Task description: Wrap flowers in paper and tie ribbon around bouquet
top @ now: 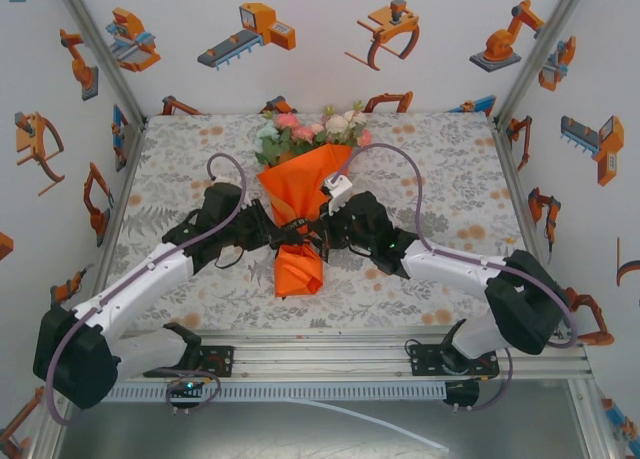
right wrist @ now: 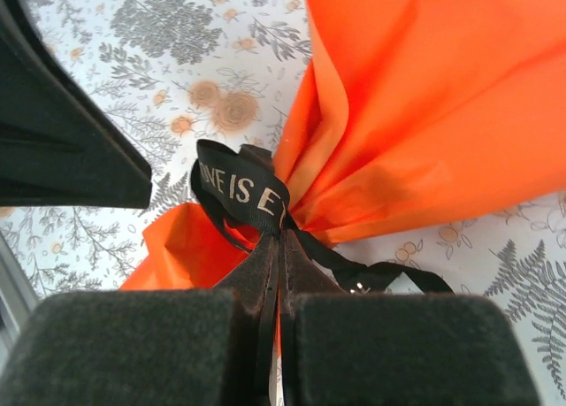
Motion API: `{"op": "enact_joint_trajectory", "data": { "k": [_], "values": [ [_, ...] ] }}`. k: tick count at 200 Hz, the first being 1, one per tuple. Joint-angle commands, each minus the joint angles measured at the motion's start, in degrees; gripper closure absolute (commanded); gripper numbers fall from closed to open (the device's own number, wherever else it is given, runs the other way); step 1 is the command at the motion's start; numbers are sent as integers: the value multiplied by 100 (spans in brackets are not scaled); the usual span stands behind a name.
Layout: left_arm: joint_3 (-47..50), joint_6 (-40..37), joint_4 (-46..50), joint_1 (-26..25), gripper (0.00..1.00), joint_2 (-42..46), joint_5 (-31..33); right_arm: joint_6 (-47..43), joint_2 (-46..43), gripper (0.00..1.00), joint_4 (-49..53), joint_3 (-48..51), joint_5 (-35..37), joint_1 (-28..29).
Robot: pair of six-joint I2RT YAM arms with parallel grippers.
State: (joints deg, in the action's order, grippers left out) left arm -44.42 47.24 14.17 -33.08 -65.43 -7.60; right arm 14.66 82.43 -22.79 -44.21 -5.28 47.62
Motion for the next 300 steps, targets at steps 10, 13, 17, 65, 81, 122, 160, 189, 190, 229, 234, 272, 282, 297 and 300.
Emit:
{"op": "enact_joint_trajectory", "data": {
  "k": [10, 13, 17, 65, 81, 122, 160, 189, 190, 229, 234, 272, 282, 297, 300],
  "values": [
    [-43, 510, 108, -64, 63, -470, 338, 188, 18, 100, 109, -62, 82, -7],
    [-65, 456, 104, -74, 63, -539, 289, 191, 18, 100, 108, -70, 57, -11],
    [-85, 387, 88, -95, 63, -648, 213, 193, 18, 100, 108, -71, 14, -7],
    [72, -44, 135, -274, 64, -1362, -720, 161, 56, 100, 192, -15, -684, -7],
    [401, -2, 255, -346, 68, -1480, -643, 152, 28, 100, 200, 89, -1070, 1],
    [1116, 127, 38, -517, 68, -1535, -224, 74, 188, 100, 342, 543, -1500, 327],
    [1218, 67, -300, -591, 56, -1205, 261, 2, 409, 100, 467, 606, -1402, 614],
    [947, -118, 126, -574, 48, -259, 730, -75, 335, 100, 519, 606, -1458, 625],
    [937, -123, 141, -571, 48, -211, 749, -76, 335, 100, 524, 606, -1454, 626],
    [138, -119, 759, -31, 47, 857, 943, -226, 409, 100, 675, 576, -1320, 774],
    [-21, -118, 818, 79, 47, 800, 825, -226, 416, 100, 678, 563, -1314, 791],
    [-1655, -585, 1325, 317, 47, -869, -709, -226, 299, 100, 600, 584, -1162, 819],
    [-1922, -615, 1416, 306, 44, -1355, -1081, -235, 244, 100, 617, 593, -1130, 825],
    [-2095, -744, 1545, 208, 42, -1800, -1217, -260, 172, 100, 626, 610, -1037, 821],
    [-2109, -795, 1563, 187, 41, -1858, -1222, -263, 157, 100, 626, 614, -1013, 826]
  ]
}}
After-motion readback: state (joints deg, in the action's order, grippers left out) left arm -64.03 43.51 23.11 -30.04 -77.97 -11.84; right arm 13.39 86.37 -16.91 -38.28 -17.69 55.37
